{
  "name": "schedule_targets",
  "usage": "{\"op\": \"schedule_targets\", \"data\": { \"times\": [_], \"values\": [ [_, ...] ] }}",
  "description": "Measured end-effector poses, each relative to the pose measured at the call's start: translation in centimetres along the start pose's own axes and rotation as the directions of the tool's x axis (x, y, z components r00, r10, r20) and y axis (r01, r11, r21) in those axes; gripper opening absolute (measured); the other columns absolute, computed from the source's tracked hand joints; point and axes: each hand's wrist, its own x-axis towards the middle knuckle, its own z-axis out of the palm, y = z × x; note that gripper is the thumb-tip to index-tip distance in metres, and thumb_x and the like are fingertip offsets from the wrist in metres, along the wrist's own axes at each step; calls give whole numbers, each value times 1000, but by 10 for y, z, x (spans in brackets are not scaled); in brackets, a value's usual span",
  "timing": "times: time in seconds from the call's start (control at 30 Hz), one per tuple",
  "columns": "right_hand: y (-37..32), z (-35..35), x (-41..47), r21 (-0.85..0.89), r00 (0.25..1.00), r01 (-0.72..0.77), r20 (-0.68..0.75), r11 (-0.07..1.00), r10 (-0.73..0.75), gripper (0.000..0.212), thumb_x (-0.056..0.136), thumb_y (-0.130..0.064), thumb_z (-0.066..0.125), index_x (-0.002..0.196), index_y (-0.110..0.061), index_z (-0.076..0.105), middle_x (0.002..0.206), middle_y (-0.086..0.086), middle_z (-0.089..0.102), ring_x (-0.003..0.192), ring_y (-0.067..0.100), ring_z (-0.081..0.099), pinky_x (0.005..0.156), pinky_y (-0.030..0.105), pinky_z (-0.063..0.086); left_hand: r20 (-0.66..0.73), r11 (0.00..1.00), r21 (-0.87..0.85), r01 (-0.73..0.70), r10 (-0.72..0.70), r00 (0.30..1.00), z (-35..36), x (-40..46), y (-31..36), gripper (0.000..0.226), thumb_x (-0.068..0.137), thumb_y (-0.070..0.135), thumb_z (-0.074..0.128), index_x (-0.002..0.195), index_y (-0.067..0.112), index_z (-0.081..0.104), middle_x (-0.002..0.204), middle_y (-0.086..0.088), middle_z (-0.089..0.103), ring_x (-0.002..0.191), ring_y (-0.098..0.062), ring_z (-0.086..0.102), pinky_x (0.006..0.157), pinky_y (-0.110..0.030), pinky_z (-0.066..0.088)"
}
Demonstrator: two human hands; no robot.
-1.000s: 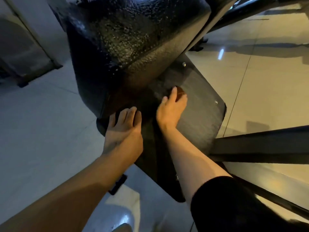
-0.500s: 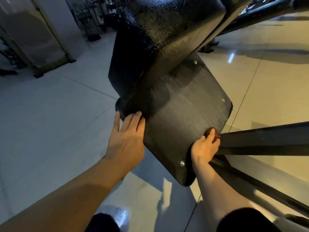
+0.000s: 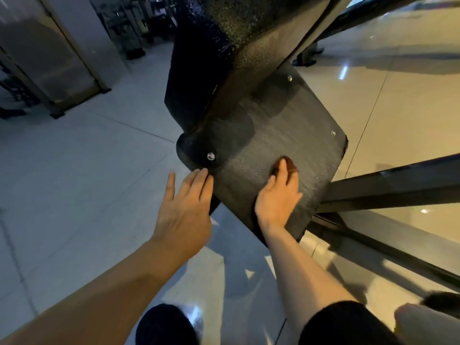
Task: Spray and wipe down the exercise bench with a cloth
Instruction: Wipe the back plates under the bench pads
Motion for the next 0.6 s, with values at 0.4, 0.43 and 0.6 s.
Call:
{"op": "schedule_targets", "data": {
  "times": [0.4,0.43,0.6],
  "values": [
    [-95,22,-50,202,908,369,130,907,-399,52,102,-20,44,151,-15,29,158,19,13,148,32,9,122,45,14,0,996,-35,86,-86,996,-8,-2,-10,76,88,29,60,151,8,23,157,-11,24,146,-25,16,118,-49,0],
    [-91,22,-49,176,887,405,163,897,-433,53,102,-20,43,152,-17,27,158,18,14,148,33,9,121,49,13,-4,994,-40,102,-102,995,-9,-3,-11,75,90,31,58,152,7,22,158,-12,22,146,-26,15,118,-49,0],
    [16,-8,-42,-57,1000,-3,7,998,3,51,102,-24,39,152,-22,27,153,13,28,140,35,28,119,47,18,70,999,-30,43,-41,997,-10,-1,-4,74,92,19,53,153,7,13,160,-11,10,147,-27,6,120,-51,-3]
  ]
}}
